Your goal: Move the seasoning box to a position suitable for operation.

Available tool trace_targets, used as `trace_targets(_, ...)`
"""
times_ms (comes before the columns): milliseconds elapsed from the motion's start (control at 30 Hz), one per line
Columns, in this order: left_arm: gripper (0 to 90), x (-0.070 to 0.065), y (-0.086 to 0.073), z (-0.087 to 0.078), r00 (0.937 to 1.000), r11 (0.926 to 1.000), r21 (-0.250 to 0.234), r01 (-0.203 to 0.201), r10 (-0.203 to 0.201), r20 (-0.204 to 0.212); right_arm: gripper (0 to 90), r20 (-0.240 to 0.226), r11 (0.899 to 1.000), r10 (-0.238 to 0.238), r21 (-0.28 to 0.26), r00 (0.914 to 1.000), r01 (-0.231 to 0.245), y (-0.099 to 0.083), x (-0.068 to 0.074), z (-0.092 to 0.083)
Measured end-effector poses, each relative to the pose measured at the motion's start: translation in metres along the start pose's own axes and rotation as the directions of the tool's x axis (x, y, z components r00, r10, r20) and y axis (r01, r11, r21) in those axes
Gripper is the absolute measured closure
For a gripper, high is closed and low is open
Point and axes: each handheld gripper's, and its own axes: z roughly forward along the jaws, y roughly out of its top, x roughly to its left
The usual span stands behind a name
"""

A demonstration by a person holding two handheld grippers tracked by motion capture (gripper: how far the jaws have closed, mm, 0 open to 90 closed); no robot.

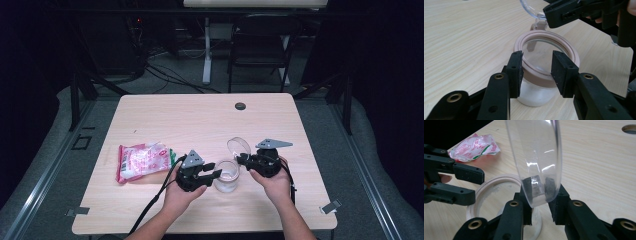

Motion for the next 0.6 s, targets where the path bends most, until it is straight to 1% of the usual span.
trace_targets(33, 61.7, 0.0, 0.0, -0.001, 1.0, 1.0, -0.003, -0.002, 0.002, -0.002, 75.1, -0.003, 1.0, -0.016, 0.003, 0.9999, 0.016, 0.001, 0.0, 0.001)
trace_targets(67, 61.6, -0.001, -0.001, -0.001, 1.0, 1.0, -0.008, 0.0, 0.0, -0.001, 75.3, -0.005, 1.0, -0.021, -0.002, 0.9998, 0.021, 0.002, 0.0, 0.003)
trace_targets(133, 61.7, -0.002, -0.002, -0.002, 0.9999, 0.9998, -0.013, -0.014, 0.014, -0.005, 75.4, -0.013, 0.999, -0.035, -0.002, 0.9993, 0.035, 0.004, -0.001, 0.006)
trace_targets(167, 61.9, -0.003, 0.0, -0.005, 0.9991, 0.9992, -0.011, -0.037, 0.037, -0.019, 75.4, -0.026, 0.999, -0.033, 0.0, 0.9991, 0.033, 0.005, -0.002, 0.007)
trace_targets(200, 61.2, -0.002, 0.001, -0.009, 0.9972, 0.998, -0.022, -0.059, 0.057, -0.048, 75.2, -0.034, 0.999, -0.039, 0.001, 0.9987, 0.039, 0.006, -0.003, 0.007)
trace_targets(233, 60.0, -0.001, 0.003, -0.016, 0.9949, 0.9964, -0.041, -0.074, 0.071, -0.072, 74.9, -0.041, 0.999, -0.036, -0.001, 0.9985, 0.036, 0.006, -0.004, 0.007)
trace_targets(267, 58.8, 0.001, 0.005, -0.021, 0.9945, 0.9956, -0.057, -0.074, 0.069, -0.079, 73.6, -0.048, 0.999, -0.04, 0.008, 0.998, 0.04, 0.006, -0.006, 0.005)
trace_targets(333, 57.7, 0.008, 0.008, -0.031, 0.9949, 0.995, -0.08, -0.061, 0.054, -0.085, 71.3, -0.052, 0.999, -0.043, 0.016, 0.9977, 0.044, 0.006, -0.008, 0.002)
trace_targets(367, 57.5, 0.013, 0.009, -0.037, 0.9948, 0.9951, -0.083, -0.053, 0.045, -0.091, 69.4, -0.045, 0.998, -0.05, 0.022, 0.9977, 0.051, 0.006, -0.009, -0.001)
trace_targets(400, 57.2, 0.018, 0.009, -0.042, 0.9947, 0.9952, -0.092, -0.034, 0.025, -0.1, 67.7, -0.039, 0.999, -0.05, 0.018, 0.998, 0.051, 0.005, -0.01, -0.003)
trace_targets(433, 57.1, 0.024, 0.009, -0.047, 0.9944, 0.995, -0.099, -0.018, 0.007, -0.105, 65.4, -0.039, 0.998, -0.062, 0.022, 0.9973, 0.063, 0.005, -0.01, -0.007)
trace_targets(467, 57.1, 0.032, 0.009, -0.053, 0.9945, 0.9948, -0.102, 0.009, -0.02, -0.103, 63.6, -0.045, 0.997, -0.076, 0.017, 0.9961, 0.076, 0.004, -0.01, -0.009)
trace_targets(500, 57.1, 0.038, 0.007, -0.057, 0.9941, 0.9947, -0.1, 0.024, -0.034, -0.103, 62.3, -0.041, 0.995, -0.102, 0.021, 0.994, 0.103, 0.003, -0.009, -0.014)
trace_targets(533, 57.1, 0.043, 0.006, -0.06, 0.9935, 0.9947, -0.098, 0.032, -0.042, -0.106, 60.9, -0.035, 0.993, -0.117, 0.022, 0.9925, 0.118, 0.001, -0.008, -0.017)
trace_targets(567, 57.1, 0.049, 0.004, -0.065, 0.9916, 0.9951, -0.093, 0.033, -0.044, -0.121, 59.5, -0.029, 0.993, -0.119, 0.017, 0.9925, 0.119, 0.0, -0.006, -0.019)
trace_targets(600, 56.9, 0.053, 0.003, -0.068, 0.9907, 0.9957, -0.087, 0.032, -0.043, -0.129, 58.0, -0.029, 0.992, -0.123, 0.025, 0.992, 0.124, 0.0, -0.005, -0.022)
